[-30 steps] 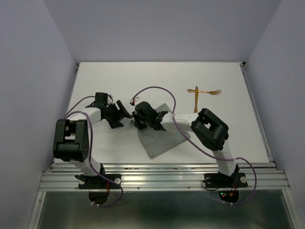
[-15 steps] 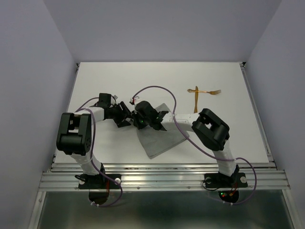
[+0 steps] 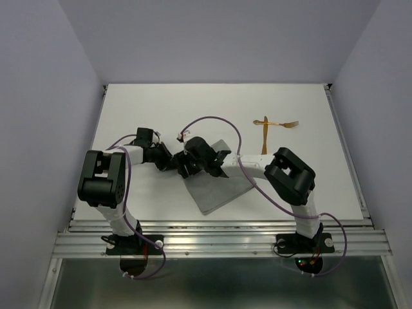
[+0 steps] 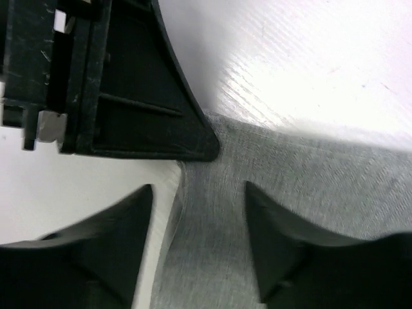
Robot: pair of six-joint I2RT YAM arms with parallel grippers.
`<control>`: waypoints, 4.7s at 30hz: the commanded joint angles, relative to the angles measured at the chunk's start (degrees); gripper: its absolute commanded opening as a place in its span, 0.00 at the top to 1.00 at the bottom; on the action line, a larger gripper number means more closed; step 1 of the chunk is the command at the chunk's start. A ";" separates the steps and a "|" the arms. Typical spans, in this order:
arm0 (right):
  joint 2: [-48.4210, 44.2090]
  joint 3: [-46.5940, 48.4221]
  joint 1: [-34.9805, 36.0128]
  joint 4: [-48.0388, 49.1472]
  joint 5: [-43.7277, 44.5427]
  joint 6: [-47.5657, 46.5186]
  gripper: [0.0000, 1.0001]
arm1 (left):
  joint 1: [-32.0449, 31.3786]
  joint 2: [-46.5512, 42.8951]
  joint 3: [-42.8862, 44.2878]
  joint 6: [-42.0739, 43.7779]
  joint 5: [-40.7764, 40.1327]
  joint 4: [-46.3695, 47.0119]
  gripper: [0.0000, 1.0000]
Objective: Fold the napkin into a case and place the utensils inside
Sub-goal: Pass from the right arm to the left, then pass from the left arm to the right, then fold the lower triangle-folded napkin at the center of the board.
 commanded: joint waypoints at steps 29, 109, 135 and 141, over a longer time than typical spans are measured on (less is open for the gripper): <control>4.10 5.08 10.61 4.50 31.13 -15.61 0.18 | 0.11 -7.78 1.75 -4.64 -5.04 -9.49 1.00; 3.49 -1.25 -10.75 11.27 -45.94 22.80 0.99 | 2.13 -20.17 -0.89 9.34 -4.07 -9.76 0.57; 8.68 -1.43 -14.27 11.44 -49.55 32.47 0.99 | -5.69 -13.85 1.04 9.51 -2.84 -8.70 0.69; 9.55 -0.90 -14.27 11.44 -50.43 32.64 0.99 | -7.71 -9.98 3.15 9.25 -4.07 -7.83 0.70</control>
